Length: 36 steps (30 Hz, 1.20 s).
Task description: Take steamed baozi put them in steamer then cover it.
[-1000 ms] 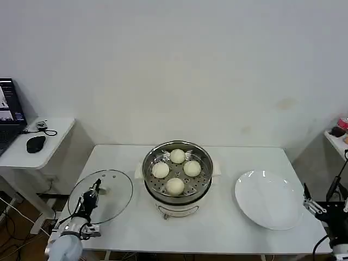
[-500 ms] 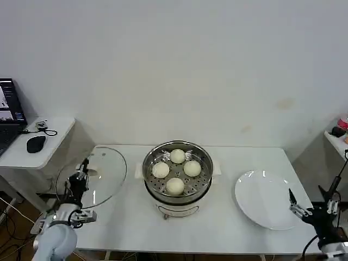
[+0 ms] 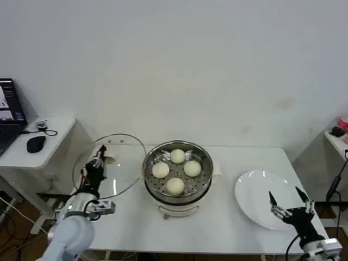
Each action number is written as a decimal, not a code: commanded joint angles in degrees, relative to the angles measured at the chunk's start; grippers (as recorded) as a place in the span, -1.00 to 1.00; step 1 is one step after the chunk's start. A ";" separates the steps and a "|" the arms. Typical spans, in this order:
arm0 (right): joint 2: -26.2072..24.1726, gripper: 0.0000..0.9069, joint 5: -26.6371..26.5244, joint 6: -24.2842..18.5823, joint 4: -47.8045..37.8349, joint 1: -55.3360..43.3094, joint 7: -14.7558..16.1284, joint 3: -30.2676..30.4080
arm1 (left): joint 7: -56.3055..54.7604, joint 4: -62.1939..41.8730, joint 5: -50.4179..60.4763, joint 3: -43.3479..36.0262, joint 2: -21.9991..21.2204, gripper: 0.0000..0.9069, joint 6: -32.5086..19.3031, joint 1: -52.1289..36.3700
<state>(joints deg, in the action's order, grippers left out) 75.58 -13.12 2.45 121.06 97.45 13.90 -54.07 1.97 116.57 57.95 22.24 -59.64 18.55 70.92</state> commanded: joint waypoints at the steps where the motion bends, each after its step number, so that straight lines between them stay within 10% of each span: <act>1: 1.49 1.00 3.79 -0.17 0.12 -0.14 0.37 2.33 | 10.50 3.05 12.14 -12.59 -6.08 -1.00 6.60 -6.76; 18: 3.41 1.00 10.34 -3.26 -2.34 -1.12 0.15 3.27 | 19.63 -6.42 29.94 -21.84 -25.46 -1.00 8.74 -15.88; 36: 3.93 1.00 11.79 -4.42 -3.07 -0.91 0.10 5.06 | 17.55 -17.18 35.81 -23.17 -29.54 -1.00 6.85 -16.92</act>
<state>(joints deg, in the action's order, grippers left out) 79.28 -2.32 -1.62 118.18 96.59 14.05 -49.43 19.19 104.71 89.70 0.41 -86.29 25.42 55.16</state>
